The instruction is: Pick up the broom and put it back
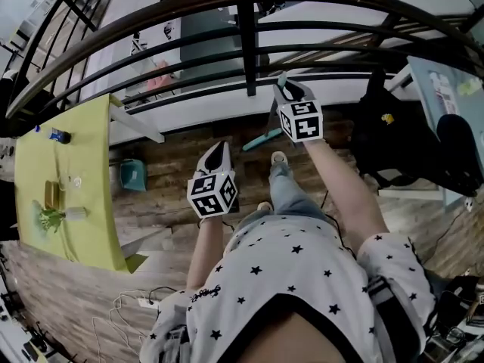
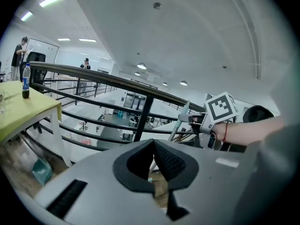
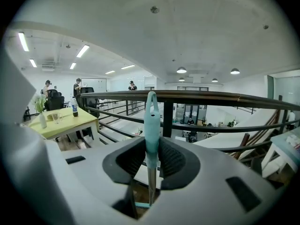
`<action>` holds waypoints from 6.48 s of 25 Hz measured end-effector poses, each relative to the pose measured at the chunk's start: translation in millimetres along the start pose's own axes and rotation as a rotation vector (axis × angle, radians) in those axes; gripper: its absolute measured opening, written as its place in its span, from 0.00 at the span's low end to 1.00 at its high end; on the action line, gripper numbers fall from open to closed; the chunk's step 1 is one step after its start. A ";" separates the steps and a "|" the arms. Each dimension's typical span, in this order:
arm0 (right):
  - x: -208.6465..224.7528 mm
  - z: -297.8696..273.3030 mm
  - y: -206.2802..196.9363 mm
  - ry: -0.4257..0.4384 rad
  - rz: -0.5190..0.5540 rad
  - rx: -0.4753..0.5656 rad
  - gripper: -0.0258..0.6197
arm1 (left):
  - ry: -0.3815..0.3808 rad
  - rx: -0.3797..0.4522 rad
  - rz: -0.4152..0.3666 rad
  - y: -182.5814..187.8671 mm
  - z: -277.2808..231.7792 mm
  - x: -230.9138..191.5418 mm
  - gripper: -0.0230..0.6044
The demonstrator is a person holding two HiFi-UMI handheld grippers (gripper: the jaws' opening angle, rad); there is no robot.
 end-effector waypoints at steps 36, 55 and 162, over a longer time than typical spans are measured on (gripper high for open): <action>-152.8 -179.4 -23.2 0.108 0.025 -0.086 0.16 | 0.151 -0.001 0.051 23.7 -28.7 -178.7 0.06; -156.5 -295.3 -69.8 0.087 0.017 -0.160 0.16 | 0.118 -0.069 0.069 15.5 -110.1 -248.8 0.06; -129.8 -264.7 -26.7 0.063 -0.092 -0.073 0.06 | 0.173 -0.034 0.103 21.7 -81.4 -222.0 0.06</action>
Point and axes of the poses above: the fingertips, and each gripper's own axes: z backward along the fingers, x to its right, y out of its top, the point moved 1 cm from there along z, backward along the fingers, and after that the axes turned 15 degrees about -y, right-handed, at the moved point
